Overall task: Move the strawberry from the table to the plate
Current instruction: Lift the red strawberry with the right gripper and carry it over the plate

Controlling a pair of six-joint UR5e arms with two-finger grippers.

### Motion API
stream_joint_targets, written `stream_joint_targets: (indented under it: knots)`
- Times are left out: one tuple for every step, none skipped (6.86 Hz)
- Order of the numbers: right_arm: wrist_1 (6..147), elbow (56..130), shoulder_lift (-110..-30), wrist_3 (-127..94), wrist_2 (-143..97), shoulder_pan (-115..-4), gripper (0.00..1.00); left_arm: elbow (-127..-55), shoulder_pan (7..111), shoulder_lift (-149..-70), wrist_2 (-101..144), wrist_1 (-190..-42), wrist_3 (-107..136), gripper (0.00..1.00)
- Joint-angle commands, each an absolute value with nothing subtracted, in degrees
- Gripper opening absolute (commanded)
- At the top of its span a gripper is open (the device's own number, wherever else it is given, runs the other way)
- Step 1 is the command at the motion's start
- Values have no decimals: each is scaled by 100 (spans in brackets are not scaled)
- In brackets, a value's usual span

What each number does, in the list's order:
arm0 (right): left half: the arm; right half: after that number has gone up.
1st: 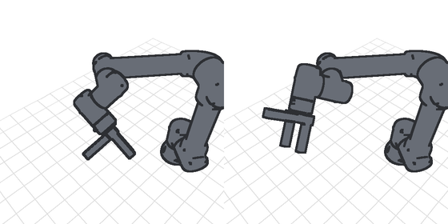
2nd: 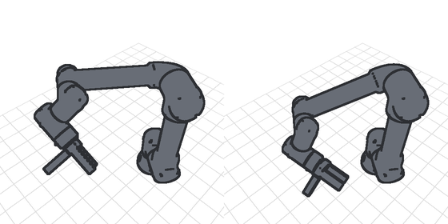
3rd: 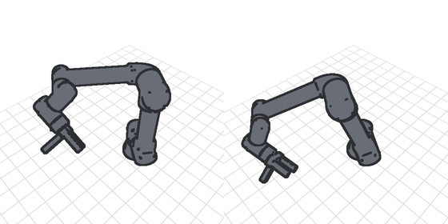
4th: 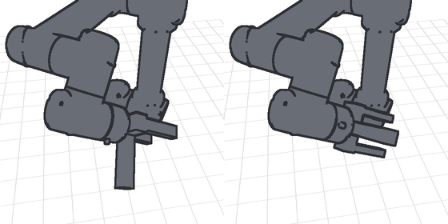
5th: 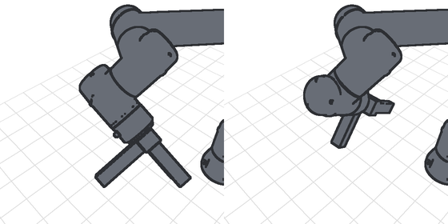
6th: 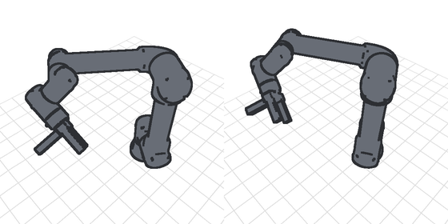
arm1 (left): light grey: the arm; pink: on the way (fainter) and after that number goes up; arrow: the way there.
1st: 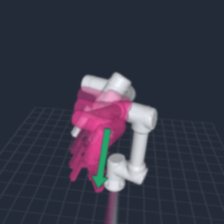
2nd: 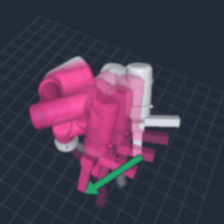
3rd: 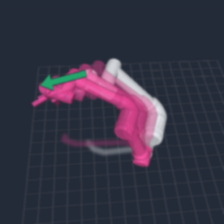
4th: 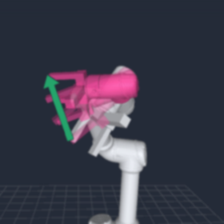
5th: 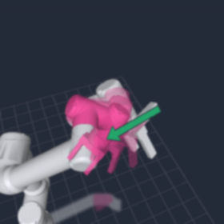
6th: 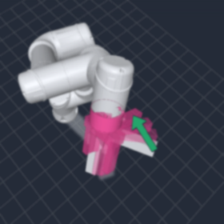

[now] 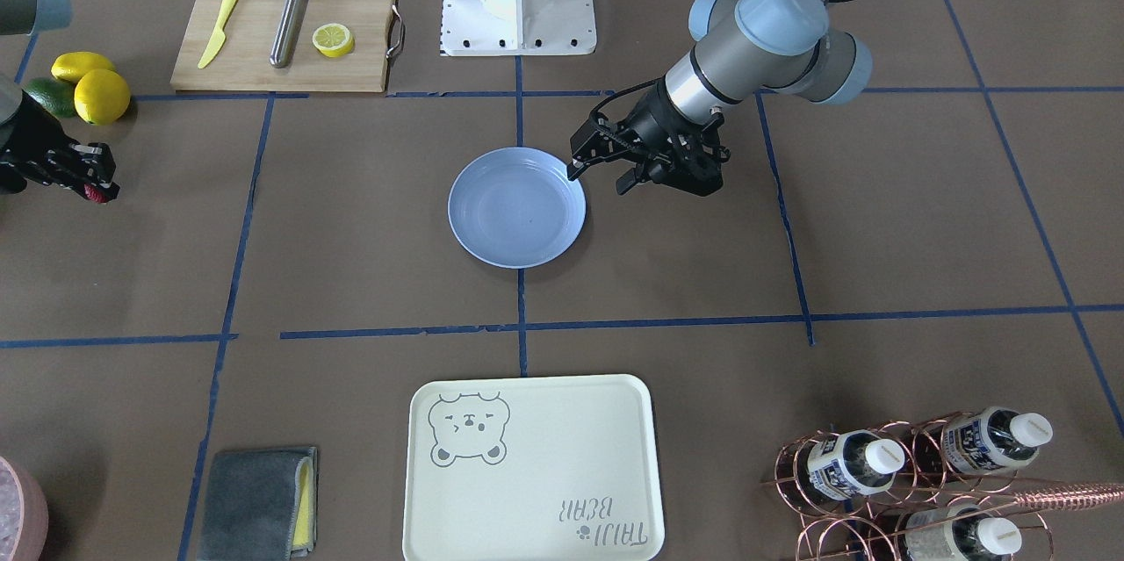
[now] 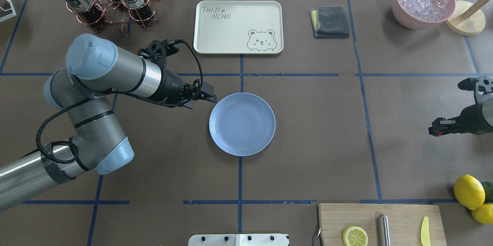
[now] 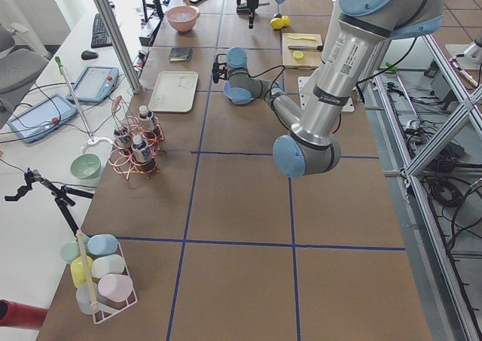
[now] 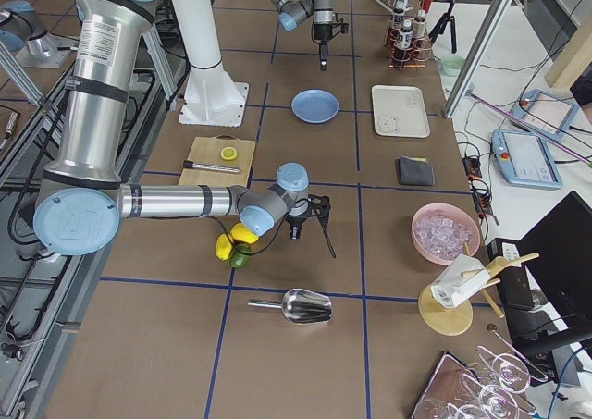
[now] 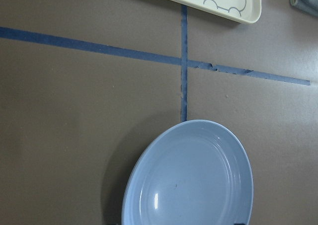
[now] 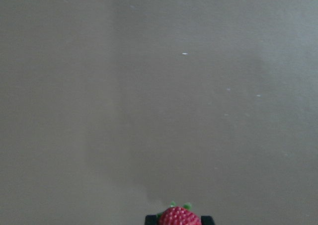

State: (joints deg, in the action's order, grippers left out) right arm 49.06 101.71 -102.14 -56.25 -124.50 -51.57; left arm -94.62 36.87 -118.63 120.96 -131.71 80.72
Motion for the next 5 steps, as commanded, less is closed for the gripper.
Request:
stream_joint_targets:
  knots:
    - [4931, 10660, -9497, -7102, -12770, -4889, 0, -9571, 3691, -11725, 12103, -13184, 8068, 83]
    - [4939, 10652, -9022, -7693, -12640, -4574, 0, -9589, 3709, -11725, 12103, -13184, 8068, 83]
    - [5035, 10635, -8583, -8152, -12604, -4275, 0, -9615, 3735, -11690, 12103, -13192, 8068, 83]
    - [5480, 10661, -7969, -8670, -12325, -4010, 0, -9711, 3753, -11594, 12103, -13201, 8060, 83]
    - [5963, 10652, -7363, -9171, -11696, -3407, 0, -9834, 3788, -11506, 12111, -13201, 8060, 83]
